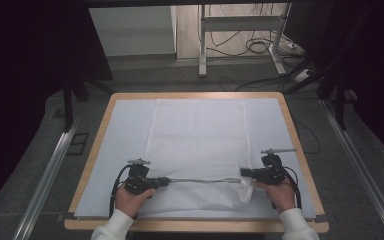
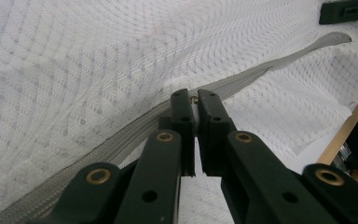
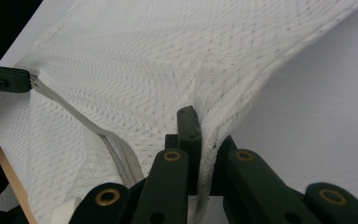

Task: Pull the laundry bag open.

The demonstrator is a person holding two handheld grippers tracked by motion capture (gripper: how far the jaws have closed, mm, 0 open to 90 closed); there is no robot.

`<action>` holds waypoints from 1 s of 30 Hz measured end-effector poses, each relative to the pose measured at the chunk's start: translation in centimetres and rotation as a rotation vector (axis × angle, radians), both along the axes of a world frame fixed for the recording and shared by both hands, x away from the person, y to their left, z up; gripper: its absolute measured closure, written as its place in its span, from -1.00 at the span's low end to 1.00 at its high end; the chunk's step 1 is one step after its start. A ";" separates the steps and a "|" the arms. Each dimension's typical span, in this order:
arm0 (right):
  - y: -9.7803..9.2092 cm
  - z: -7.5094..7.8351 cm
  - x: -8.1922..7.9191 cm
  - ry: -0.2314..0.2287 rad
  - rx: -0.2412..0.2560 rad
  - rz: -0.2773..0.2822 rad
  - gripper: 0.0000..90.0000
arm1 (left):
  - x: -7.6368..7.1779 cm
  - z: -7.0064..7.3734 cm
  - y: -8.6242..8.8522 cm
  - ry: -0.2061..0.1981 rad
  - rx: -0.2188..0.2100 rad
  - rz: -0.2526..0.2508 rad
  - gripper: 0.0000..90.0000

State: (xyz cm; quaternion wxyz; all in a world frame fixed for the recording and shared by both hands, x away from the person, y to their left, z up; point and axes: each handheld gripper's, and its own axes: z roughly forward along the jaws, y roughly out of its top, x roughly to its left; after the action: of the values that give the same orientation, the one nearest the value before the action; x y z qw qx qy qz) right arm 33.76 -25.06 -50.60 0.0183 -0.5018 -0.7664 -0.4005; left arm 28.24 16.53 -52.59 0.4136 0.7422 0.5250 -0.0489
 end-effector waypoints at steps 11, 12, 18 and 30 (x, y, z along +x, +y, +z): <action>0.0 0.0 0.0 0.000 -0.006 -0.003 0.94 | -0.2 -0.1 0.7 0.005 0.003 0.013 0.93; -0.1 0.0 0.0 0.001 -0.006 -0.005 0.94 | -0.3 -0.1 0.8 0.006 0.002 0.014 0.93; -0.1 -0.1 0.0 0.002 -0.003 -0.004 0.94 | -0.4 -0.1 1.2 0.006 0.010 0.018 0.93; -0.1 -0.1 0.0 0.005 -0.004 -0.001 0.94 | -0.5 -0.2 2.3 0.012 0.007 0.036 0.93</action>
State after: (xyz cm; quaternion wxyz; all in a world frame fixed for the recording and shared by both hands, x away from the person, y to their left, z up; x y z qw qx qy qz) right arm 33.77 -25.20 -50.73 0.0190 -0.5032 -0.7669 -0.3978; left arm 27.69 18.88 -52.77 0.4086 0.7340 0.5408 -0.0440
